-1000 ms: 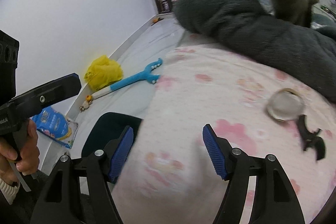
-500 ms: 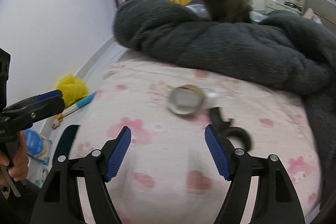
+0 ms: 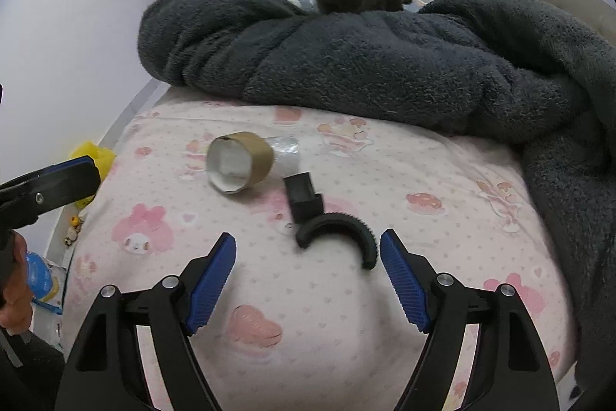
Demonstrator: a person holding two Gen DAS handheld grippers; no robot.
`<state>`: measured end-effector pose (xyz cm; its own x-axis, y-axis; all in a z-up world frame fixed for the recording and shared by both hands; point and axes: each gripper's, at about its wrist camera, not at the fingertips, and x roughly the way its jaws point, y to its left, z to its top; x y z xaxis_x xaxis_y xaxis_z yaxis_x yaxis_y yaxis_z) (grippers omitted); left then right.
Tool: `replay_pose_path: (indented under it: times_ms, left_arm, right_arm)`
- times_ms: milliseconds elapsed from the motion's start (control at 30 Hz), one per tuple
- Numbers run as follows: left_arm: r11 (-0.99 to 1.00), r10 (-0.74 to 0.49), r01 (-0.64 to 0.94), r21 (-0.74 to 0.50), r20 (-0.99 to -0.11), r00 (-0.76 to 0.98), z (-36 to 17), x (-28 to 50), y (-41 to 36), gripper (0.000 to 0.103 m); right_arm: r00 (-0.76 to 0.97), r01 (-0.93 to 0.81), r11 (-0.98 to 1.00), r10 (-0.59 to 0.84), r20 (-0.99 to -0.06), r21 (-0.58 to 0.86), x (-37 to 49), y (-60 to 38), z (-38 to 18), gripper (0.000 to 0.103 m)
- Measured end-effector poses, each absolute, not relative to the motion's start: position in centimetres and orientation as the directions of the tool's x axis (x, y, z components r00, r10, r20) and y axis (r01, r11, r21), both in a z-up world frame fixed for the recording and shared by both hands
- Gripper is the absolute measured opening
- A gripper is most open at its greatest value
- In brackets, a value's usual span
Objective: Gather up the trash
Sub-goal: 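Grasp the brown tape roll with the left gripper while the right gripper grasps a black plastic clip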
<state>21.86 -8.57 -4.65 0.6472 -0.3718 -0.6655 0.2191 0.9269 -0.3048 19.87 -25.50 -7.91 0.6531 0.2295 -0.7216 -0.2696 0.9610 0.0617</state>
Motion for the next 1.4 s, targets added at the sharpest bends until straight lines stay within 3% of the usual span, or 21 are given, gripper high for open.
replay_pose_path:
  times_ms: [300, 400, 467, 567, 933, 1300, 1400]
  left_arm:
    - [0.918, -0.393, 0.215, -0.334, -0.688, 0.61, -5.8, 24.4, -9.7, 0.091]
    - [0.913, -0.403, 0.214, -0.347, -0.693, 0.598, -6.1, 25.3, -10.1, 0.091]
    - [0.912, -0.406, 0.212, -0.35, -0.697, 0.591, -6.5, 25.8, -10.5, 0.091]
    - [0.907, -0.418, 0.217, -0.361, -0.704, 0.574, -7.0, 26.5, -11.4, 0.091]
    - [0.891, -0.451, 0.221, -0.398, -0.71, 0.541, -8.4, 28.0, -14.3, 0.091]
    - [0.865, -0.479, 0.151, -0.479, -0.697, 0.534, -8.8, 29.2, -14.9, 0.085]
    - [0.866, -0.472, 0.135, -0.482, -0.696, 0.541, -8.8, 29.5, -15.1, 0.079]
  right_arm:
    - [0.622, -0.233, 0.969, 0.213, -0.753, 0.081, 21.3, -26.5, -9.2, 0.077]
    - [0.611, -0.238, 0.967, 0.219, -0.76, 0.087, 21.7, -26.7, -9.4, 0.067]
    - [0.602, -0.239, 0.967, 0.221, -0.768, 0.091, 22.0, -26.9, -9.6, 0.054]
    - [0.596, -0.258, 0.961, 0.236, -0.768, 0.095, 22.2, -26.9, -9.7, 0.048]
    - [0.588, -0.288, 0.953, 0.255, -0.768, 0.096, 21.6, -28.0, -8.6, 0.048]
    - [0.594, -0.29, 0.948, 0.284, -0.753, 0.128, 21.0, -30.2, -7.9, 0.048]
    - [0.595, -0.288, 0.949, 0.283, -0.752, 0.129, 20.8, -30.8, -7.8, 0.048]
